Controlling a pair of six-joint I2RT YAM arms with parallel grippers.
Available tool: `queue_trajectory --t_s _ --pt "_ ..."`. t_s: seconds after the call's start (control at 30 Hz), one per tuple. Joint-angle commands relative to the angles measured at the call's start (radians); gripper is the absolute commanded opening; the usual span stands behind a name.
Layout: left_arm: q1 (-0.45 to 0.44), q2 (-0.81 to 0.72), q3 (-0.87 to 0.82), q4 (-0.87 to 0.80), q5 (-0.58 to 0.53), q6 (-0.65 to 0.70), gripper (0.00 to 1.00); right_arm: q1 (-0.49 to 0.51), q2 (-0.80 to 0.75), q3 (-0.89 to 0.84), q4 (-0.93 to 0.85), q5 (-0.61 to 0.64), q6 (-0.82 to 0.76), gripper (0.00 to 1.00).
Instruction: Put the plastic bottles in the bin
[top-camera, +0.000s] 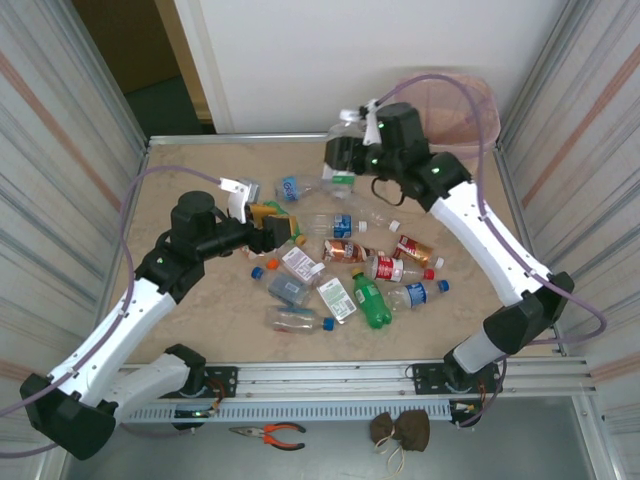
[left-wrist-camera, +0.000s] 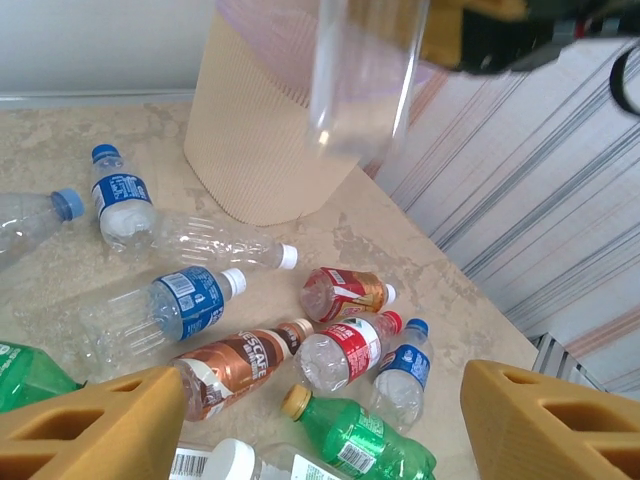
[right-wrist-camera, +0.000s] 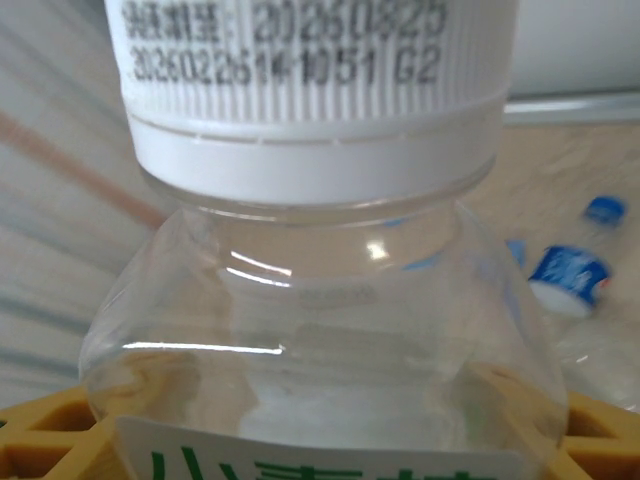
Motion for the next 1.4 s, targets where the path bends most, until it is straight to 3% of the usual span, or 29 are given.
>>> queue_trajectory --t_s 0.0,0.33,0.67,1.07,1.37 --pt "0.001 -0.014 0.002 0.022 -0.027 0.019 0.74 -0.083 -0.055 0.071 -0.017 0.01 -0.07 0.61" --pt "0.006 -0.01 0.007 0.025 -0.054 0.015 0.75 -0.334 0.008 0.202 0.069 0.106 -0.274 0.58" --pt "0.008 0.012 0.01 0.031 -0.068 0.008 0.75 -0.481 0.251 0.365 0.03 0.158 -0.461 0.58" --pt "0.011 0.061 0.02 0.044 -0.075 0.018 0.75 -0.553 0.598 0.639 -0.213 0.104 -0.485 0.57" --pt "0.022 0.077 0.007 0.039 -0.081 0.024 0.75 -0.559 0.744 0.697 -0.372 0.064 -0.484 0.56"
